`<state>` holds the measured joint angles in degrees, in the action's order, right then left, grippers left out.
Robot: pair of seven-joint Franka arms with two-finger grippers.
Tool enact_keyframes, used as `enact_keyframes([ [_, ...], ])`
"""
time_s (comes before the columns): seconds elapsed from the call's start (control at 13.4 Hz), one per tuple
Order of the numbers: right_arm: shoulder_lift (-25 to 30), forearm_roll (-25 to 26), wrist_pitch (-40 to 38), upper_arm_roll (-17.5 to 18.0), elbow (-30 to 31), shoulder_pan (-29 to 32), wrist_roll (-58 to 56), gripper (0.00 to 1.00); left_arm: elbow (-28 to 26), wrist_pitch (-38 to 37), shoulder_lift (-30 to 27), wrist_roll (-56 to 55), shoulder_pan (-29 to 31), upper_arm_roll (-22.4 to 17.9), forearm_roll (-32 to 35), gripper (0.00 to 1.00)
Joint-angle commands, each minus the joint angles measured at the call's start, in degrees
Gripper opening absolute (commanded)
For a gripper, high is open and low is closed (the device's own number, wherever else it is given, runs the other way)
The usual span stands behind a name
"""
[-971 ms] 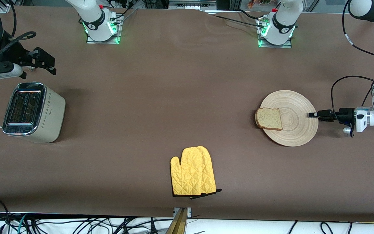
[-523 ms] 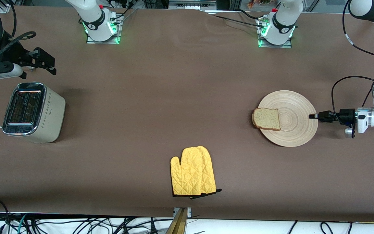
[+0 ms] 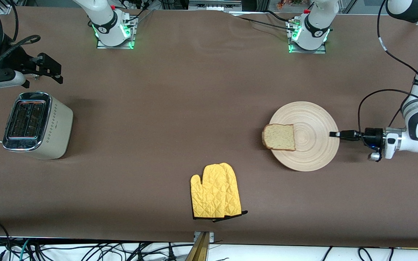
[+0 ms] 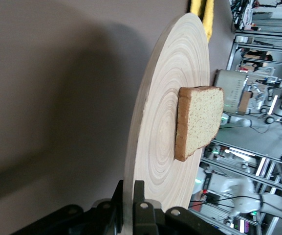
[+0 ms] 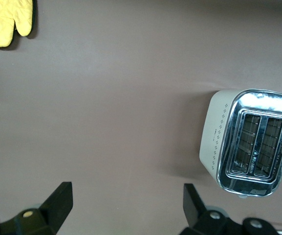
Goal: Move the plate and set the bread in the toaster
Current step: 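Slide the wooden plate with the left gripper toward the toaster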
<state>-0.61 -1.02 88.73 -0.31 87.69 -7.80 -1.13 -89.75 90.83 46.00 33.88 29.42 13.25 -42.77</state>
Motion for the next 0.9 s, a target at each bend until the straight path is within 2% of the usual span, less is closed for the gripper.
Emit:
enact_keyframes([
  [0.0,0.70,0.32,0.83,0.31,0.03,-0.72,-0.45,1.00,1.94,1.69,-0.30,-4.87,-6.01,1.34,-3.97,0.00],
  [0.3,0.44,0.49,0.83,0.48,0.12,-0.72,-0.54,1.00,1.95,8.30,-0.12,-4.35,-17.96,1.51,-9.69,0.00],
  [0.52,0.00,0.58,1.36,0.48,0.20,-2.12,-0.45,1.00,1.77,8.57,0.40,-3.30,-25.00,1.51,-11.28,0.00],
  [0.82,-0.44,-0.04,1.19,0.31,0.21,-2.13,-0.54,1.00,1.68,11.72,4.26,3.80,-29.15,1.42,-16.46,0.00],
])
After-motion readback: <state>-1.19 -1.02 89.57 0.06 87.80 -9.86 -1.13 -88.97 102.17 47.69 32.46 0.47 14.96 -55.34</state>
